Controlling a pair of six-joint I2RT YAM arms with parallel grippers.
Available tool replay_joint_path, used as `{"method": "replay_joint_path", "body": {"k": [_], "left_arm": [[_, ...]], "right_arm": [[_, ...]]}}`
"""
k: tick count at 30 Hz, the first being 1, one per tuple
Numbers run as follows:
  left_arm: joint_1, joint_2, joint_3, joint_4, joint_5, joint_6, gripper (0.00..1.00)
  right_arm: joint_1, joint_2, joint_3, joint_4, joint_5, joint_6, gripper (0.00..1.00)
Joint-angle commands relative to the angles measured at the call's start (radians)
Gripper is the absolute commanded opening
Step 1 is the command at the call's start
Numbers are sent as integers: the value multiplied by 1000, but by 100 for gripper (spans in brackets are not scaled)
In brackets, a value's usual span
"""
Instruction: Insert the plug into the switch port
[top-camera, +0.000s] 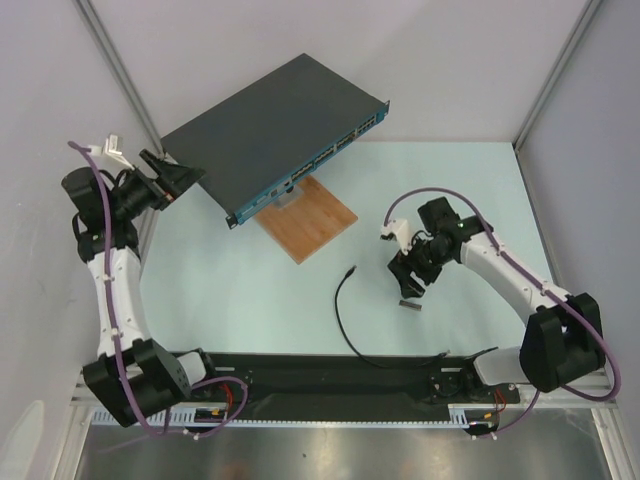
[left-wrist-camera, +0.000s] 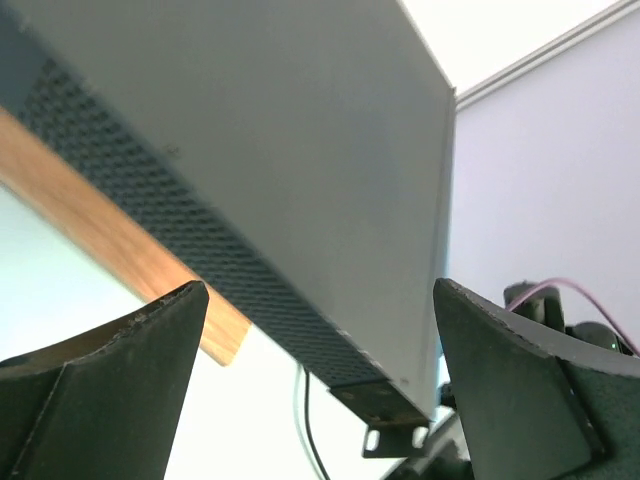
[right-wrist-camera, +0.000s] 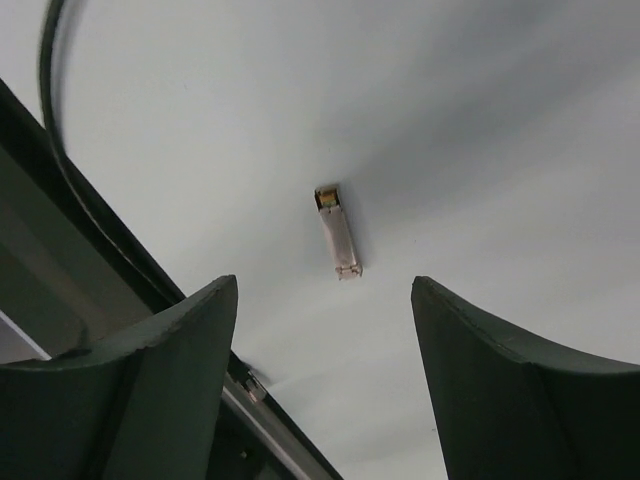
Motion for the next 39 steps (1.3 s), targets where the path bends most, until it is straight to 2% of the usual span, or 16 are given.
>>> {"method": "replay_joint_path", "body": {"k": [1, 9, 14, 18, 25, 28, 29, 32, 33, 34, 39], "left_arm": [[7, -95, 6, 78, -29, 12, 100], [-24, -170, 85, -31, -23, 209, 97], [-108, -212, 138, -139, -55, 395, 95], [-174, -215, 162, -206, -76, 499, 95], [-251, -195, 162, -202, -85, 550, 93], [-301, -178, 174, -202, -105, 559, 92], [-318, -173, 177, -205, -121, 561, 92], [-380, -160, 196, -235, -139, 565, 91], [-413, -155, 207, -243, -153, 564, 91], [-424, -147, 208, -251, -161, 553, 91], [-580, -121, 190, -242, -145, 356, 89]], "right_arm": [[24, -53, -83, 59, 114, 11, 74], [42, -87, -239, 200, 181, 18, 68], [44, -67, -319, 277, 198, 4, 65], [44, -30, -339, 315, 201, -10, 57], [48, -12, -371, 378, 195, -30, 43], [48, -18, -406, 406, 191, -56, 43], [50, -18, -411, 413, 192, -62, 40], [50, -27, -405, 426, 210, -81, 18], [47, -36, -384, 406, 215, -87, 6], [36, -50, -367, 384, 202, -113, 2], [-102, -212, -175, 162, 41, -225, 0]]}}
